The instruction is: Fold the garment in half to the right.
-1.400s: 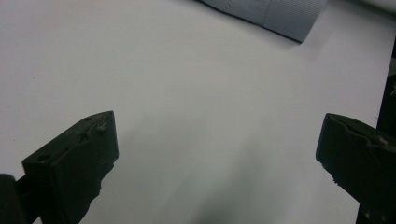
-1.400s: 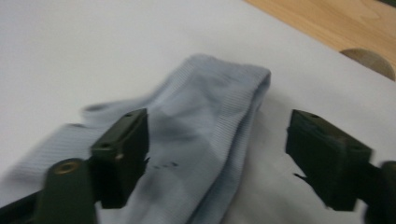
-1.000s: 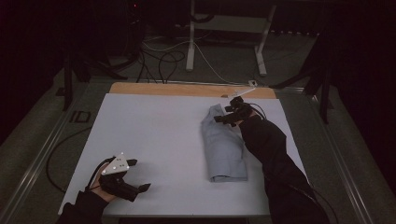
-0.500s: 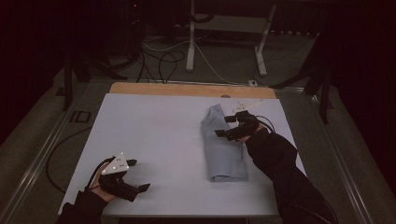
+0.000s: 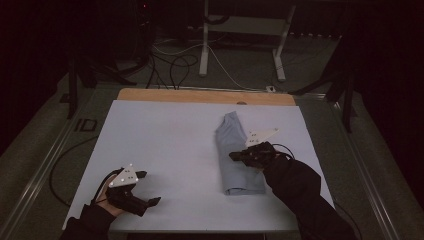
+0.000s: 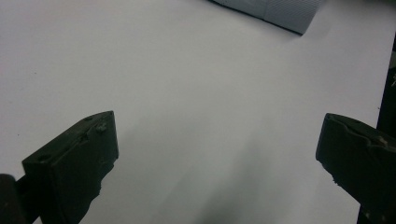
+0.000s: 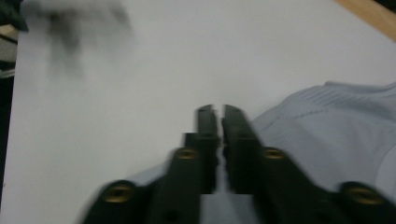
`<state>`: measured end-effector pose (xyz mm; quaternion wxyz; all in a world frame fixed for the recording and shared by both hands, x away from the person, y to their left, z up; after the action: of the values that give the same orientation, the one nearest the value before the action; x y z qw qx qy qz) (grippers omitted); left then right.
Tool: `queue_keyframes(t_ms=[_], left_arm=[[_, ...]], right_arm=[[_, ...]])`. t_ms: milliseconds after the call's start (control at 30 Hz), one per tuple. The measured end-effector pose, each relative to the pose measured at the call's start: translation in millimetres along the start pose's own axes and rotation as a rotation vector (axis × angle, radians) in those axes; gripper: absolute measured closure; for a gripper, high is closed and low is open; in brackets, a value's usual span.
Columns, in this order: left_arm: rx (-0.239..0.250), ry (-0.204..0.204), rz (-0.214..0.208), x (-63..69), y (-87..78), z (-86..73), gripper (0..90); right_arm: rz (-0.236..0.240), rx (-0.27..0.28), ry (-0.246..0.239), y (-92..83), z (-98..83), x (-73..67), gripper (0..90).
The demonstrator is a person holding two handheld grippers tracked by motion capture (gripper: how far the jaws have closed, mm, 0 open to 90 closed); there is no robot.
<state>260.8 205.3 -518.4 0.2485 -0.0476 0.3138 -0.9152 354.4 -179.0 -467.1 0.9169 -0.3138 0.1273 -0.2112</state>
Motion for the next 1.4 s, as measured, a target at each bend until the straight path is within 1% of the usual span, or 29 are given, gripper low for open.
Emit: queue_keyframes(t_ms=[100, 167, 200, 267, 300, 333, 433, 500, 567, 633, 767, 833, 933, 1167, 1200, 1233, 1267, 1300, 1333, 1400], left_arm=[[-0.004, 0.001, -0.002, 0.9, 0.8, -0.4, 0.5], [-0.004, 0.004, -0.004, 1.4, 1.5, -0.2, 0.5], [-0.004, 0.006, -0.007, 1.7, 1.8, 0.1, 0.5], [-0.004, 0.006, -0.006, 1.6, 1.9, 0.4, 0.5], [-0.003, 0.005, -0.005, 1.5, 1.9, 0.5, 0.5], [-0.004, 0.005, -0.004, 1.7, 1.9, 0.5, 0.5], [-0.004, 0.006, -0.004, 1.4, 1.6, 0.4, 0.5], [-0.002, 0.003, -0.003, 1.3, 1.3, 0.3, 0.5], [-0.004, 0.008, -0.003, 1.5, 1.4, 0.3, 0.5], [-0.003, 0.006, -0.006, 1.6, 1.6, 0.3, 0.5], [-0.002, 0.007, -0.005, 2.2, 1.3, 0.6, 0.5], [0.001, 0.004, -0.005, 1.8, 0.9, 0.6, 0.5], [-0.002, 0.008, -0.006, 2.2, 1.3, 0.3, 0.5], [-0.001, 0.006, -0.005, 1.8, 1.4, -0.1, 0.5], [0.000, 0.003, -0.005, 1.7, 1.4, -0.1, 0.5], [-0.001, 0.006, -0.005, 2.0, 1.5, -0.2, 0.5], [-0.003, 0.007, -0.006, 2.3, 1.7, -0.2, 0.5], [-0.004, 0.008, -0.007, 2.2, 1.8, -0.2, 0.5], [-0.004, 0.007, -0.007, 2.0, 1.8, -0.1, 0.5], [-0.002, 0.008, -0.005, 2.2, 1.5, 0.0, 0.5]], right_arm=[[0.030, -0.048, -0.027, 3.5, -8.7, -5.4, 90.0], [0.056, -0.076, -0.032, 6.6, -15.1, -9.6, 90.0], [0.056, -0.085, -0.036, 7.9, -18.1, -10.9, 90.0], [0.072, -0.104, -0.033, 11.6, -24.8, -11.3, 90.0], [0.071, -0.110, -0.031, 13.5, -28.3, -10.9, 90.0], [0.082, -0.113, -0.015, 15.9, -32.0, -10.6, 90.0], [0.095, -0.119, 0.000, 21.2, -40.9, -9.9, 90.0], [0.097, -0.124, 0.004, 23.3, -45.5, -10.6, 90.0], [0.105, -0.125, 0.011, 24.6, -48.1, -10.9, 90.0], [0.106, -0.153, 0.013, 29.4, -56.9, -11.1, 90.0], [0.122, -0.162, 0.028, 31.8, -64.8, -10.6, 90.0], [0.140, -0.172, 0.013, 30.8, -67.0, -12.8, 90.0], [0.155, -0.178, 0.012, 28.7, -70.1, -16.9, 90.0], [0.173, -0.178, -0.001, 24.6, -75.5, -24.0, 90.0], [0.185, -0.184, -0.006, 24.9, -76.4, -25.0, 90.0], [0.209, -0.196, -0.014, 25.7, -77.8, -27.0, 90.0], [0.214, -0.222, -0.023, 28.2, -80.4, -30.2, 90.0], [0.230, -0.211, -0.020, 30.6, -82.6, -31.6, 90.0], [0.237, -0.204, -0.006, 30.7, -83.0, -30.8, 90.0], [0.236, -0.205, -0.011, 29.8, -82.6, -29.2, 90.0]])
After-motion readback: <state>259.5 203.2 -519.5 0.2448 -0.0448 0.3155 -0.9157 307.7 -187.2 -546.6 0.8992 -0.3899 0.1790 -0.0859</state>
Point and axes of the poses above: each handheld gripper's, and its own axes: y roughly forward along the jaws, z roughly out of its top, x roughly to its right, the point moved 2 cm from there along y, roughly forward along the jaws, and after that the axes turned 9 degrees about y, right-handed, at the moved point
